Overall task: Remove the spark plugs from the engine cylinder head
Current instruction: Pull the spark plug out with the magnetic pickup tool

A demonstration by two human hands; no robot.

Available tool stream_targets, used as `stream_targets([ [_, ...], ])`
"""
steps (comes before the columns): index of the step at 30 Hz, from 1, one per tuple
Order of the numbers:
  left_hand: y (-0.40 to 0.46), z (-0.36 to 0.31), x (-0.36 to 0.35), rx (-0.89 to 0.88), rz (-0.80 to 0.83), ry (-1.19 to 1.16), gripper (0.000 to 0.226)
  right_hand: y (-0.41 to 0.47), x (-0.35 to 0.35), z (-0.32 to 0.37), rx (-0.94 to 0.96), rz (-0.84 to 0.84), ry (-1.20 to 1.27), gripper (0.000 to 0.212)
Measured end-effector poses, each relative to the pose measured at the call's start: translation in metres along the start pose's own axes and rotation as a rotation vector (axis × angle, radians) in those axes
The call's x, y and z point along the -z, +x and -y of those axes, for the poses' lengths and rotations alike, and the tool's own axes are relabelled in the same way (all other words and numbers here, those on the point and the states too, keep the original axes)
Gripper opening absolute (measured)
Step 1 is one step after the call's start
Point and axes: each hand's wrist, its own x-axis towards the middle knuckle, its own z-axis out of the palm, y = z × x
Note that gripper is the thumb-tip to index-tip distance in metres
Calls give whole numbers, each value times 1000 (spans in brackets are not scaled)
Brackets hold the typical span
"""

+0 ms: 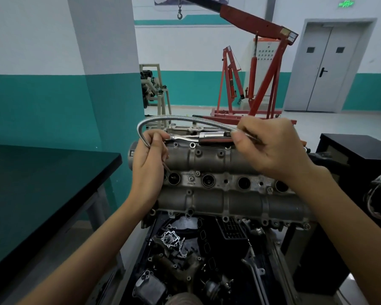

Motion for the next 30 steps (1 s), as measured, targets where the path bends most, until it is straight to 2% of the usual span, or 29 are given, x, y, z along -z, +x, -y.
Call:
stream_targets([
  [4,5,-15,-7,32,-24,17,29,13,7,5,-92,41,-24,49],
  [10,13,-28,-20,32,2,183,28,44,5,28,-155,35,147,19],
  [14,24,-30,-39,33,91,290,30,72,2,35,-266,66,193,32],
  [17,27,-29,-42,2,178,339,27,80,-2,29,-273,191,28,27],
  [19,27,-22,-32,-6,294,338,16,80,0,20,-262,186,-52,24],
  [21,24,-10,-17,61,427,402,19,78,4,12,-290,159,-68,25],
  [23,18,8,-1,169,538,595,22,76,9,5,-336,127,-47,25],
  [25,13,24,10,209,549,786,21,75,14,-1,-380,96,-27,25],
  [28,10,33,15,215,489,806,21,75,22,-7,-433,83,2,23],
  [30,11,34,15,151,508,881,18,74,28,-12,-458,105,6,23],
])
